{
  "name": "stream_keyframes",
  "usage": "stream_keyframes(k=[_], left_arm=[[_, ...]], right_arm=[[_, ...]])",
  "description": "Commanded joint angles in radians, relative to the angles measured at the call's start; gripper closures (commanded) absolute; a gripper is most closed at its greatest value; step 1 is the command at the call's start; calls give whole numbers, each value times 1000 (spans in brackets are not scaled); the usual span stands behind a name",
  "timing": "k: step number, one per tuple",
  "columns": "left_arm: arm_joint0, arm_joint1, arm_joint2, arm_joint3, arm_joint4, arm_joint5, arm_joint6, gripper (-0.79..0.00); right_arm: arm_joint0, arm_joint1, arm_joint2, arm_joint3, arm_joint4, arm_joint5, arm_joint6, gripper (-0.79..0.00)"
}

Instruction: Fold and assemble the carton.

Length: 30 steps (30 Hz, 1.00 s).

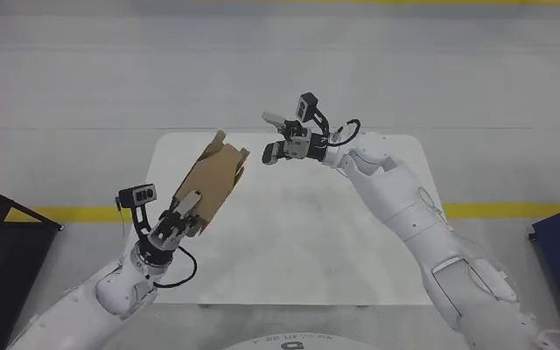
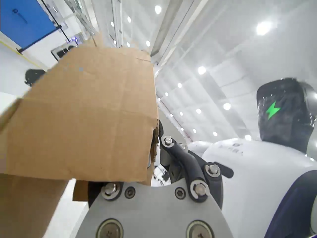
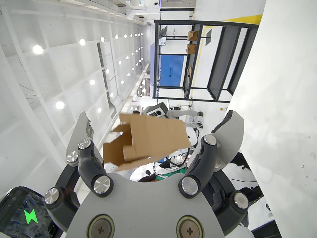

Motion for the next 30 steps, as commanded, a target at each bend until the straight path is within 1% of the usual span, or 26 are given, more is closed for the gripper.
stream_keyframes(k=[1,2,4,7,9,12,14,18,23,30], left_arm=[[0,0,0,0,271,0,20,0],[0,0,0,0,271,0,20,0],[0,0,0,0,271,0,20,0],[0,0,0,0,271,0,20,0],[0,-1,0,-3,272,3,19,0],[3,-10,-20,-16,264,8,44,0],[9,-15,-27,-12,257,0,41,0],[10,-24,-32,10,235,3,10,0],[12,-39,-28,31,208,0,-20,0],[16,-59,-34,46,189,0,-51,0]], right_arm=[[-7,3,10,-7,-6,-12,-1,-785],[-38,13,36,-29,-21,-37,3,-785],[-80,28,73,-75,-44,-24,5,-785],[-104,40,97,-119,-98,47,-42,-785],[-108,43,91,-148,-137,95,-61,-785],[-103,48,75,-170,-207,142,-23,-785],[-102,51,71,-177,-227,150,5,-785],[-101,52,63,-187,-245,151,39,-785],[-93,55,52,-183,-247,142,149,-785],[-91,58,40,-190,-266,138,197,-785]])
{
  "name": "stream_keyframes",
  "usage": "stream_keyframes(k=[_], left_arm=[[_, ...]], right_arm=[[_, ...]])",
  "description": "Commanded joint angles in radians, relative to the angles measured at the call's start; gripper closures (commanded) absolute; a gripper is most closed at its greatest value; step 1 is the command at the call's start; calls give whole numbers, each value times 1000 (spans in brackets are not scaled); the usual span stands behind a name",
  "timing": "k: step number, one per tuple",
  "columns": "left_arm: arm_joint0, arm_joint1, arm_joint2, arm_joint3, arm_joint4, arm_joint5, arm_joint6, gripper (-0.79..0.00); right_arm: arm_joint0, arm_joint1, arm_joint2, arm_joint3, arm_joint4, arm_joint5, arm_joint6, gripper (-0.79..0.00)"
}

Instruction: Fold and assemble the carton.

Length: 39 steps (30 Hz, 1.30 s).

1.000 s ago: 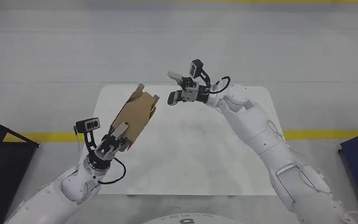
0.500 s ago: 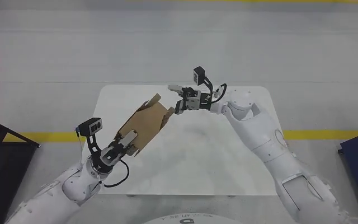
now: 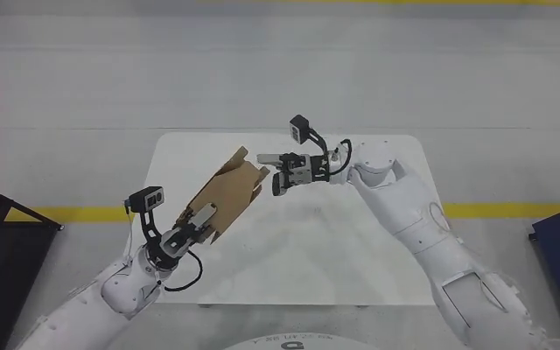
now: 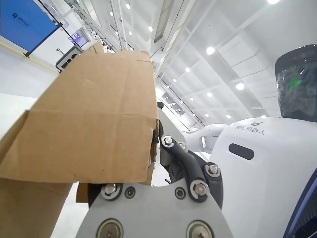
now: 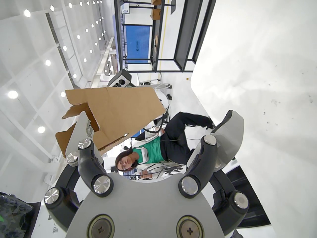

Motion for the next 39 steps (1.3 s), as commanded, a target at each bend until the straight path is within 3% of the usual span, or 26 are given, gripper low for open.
stream_keyframes(k=[1,6,16,25,39], left_arm=[[3,-5,-3,3,-3,0,-7,0],[14,-16,-14,6,-2,0,-29,0],[40,-35,-31,5,-6,0,-75,0],[52,-50,-37,6,-50,0,-138,0],[96,-64,-90,-8,-120,0,-189,0]], right_arm=[[1,1,-4,-1,-5,1,16,-785],[5,0,-20,-10,-27,11,16,-785],[11,1,-69,-39,-63,-4,128,-785],[23,-3,-104,-46,-94,7,133,-785],[11,9,-50,-20,-31,-18,141,-785]])
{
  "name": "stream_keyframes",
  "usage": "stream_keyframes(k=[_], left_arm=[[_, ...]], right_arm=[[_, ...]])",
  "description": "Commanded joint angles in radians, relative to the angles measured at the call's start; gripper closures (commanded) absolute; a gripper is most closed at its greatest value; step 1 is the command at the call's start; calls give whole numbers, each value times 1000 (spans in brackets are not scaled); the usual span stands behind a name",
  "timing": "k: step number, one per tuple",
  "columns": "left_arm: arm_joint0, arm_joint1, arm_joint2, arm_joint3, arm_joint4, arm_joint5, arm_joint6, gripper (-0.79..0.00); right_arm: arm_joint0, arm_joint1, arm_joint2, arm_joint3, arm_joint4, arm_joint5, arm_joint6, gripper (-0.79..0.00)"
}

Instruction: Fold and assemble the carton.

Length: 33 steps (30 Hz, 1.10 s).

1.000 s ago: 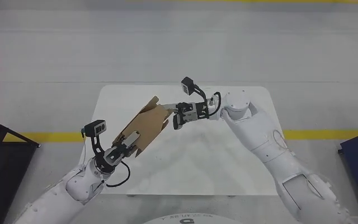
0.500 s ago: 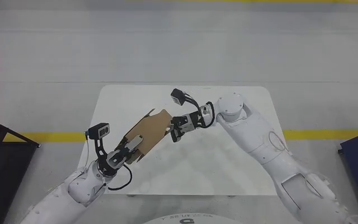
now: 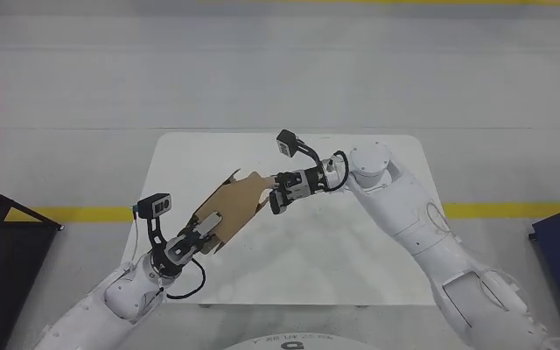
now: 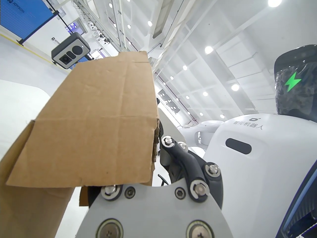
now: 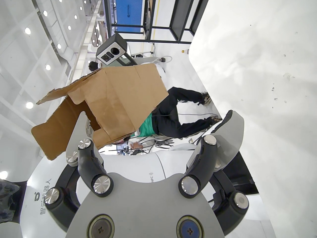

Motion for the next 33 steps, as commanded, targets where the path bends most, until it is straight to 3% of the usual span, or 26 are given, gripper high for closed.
stream_keyframes(k=[1,19,25,33], left_arm=[[7,-3,-9,-3,-16,0,-3,0],[23,-14,-14,-1,-52,34,-49,0],[-21,-11,52,30,-387,95,-321,0],[-55,-11,46,80,-662,140,-593,0]], right_arm=[[3,1,-7,0,-16,14,0,-785],[14,-7,-27,5,-12,54,-47,-785],[27,-6,-45,7,-43,97,-40,-785],[92,-24,-117,59,-57,122,39,-785]])
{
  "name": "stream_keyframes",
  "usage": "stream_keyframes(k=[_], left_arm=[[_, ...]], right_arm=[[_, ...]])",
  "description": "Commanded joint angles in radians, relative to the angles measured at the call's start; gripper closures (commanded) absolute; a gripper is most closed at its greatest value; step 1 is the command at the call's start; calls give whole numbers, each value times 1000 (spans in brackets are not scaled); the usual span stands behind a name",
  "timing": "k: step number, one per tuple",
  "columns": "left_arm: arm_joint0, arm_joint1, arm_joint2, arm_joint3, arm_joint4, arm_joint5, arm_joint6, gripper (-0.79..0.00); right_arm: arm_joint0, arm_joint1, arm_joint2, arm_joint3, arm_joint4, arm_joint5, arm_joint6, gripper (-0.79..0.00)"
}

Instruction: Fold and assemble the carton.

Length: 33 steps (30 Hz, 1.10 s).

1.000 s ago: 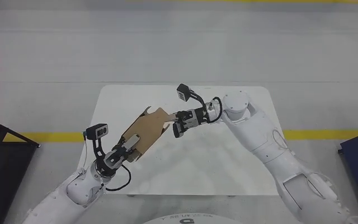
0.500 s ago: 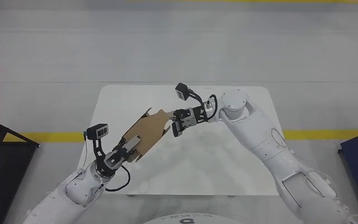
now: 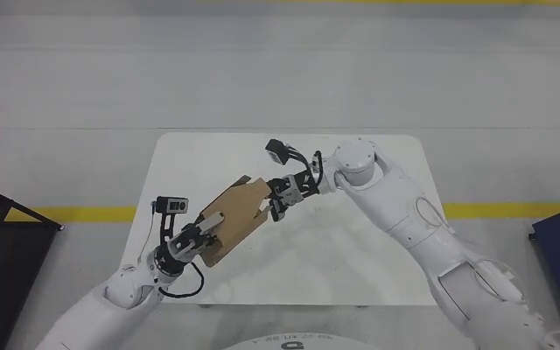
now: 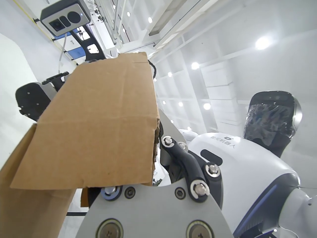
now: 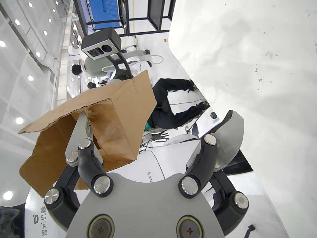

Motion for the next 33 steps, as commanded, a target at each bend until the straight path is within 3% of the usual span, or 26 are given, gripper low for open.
stream_keyframes(k=[1,9,13,24,33], left_arm=[[-3,0,-5,5,-60,21,-61,0],[-13,-11,-33,61,-228,68,-227,0],[-26,-19,-50,89,-261,88,-274,0],[-29,-37,-110,55,-334,141,-356,0],[-77,-69,-93,50,-370,240,-364,0]], right_arm=[[14,-5,-14,15,6,-5,20,-785],[59,-25,-66,62,14,-18,46,-785],[48,-17,-27,77,45,-67,41,-785],[-159,67,232,-58,107,-221,80,-785],[-266,99,309,-180,75,-232,79,-785]])
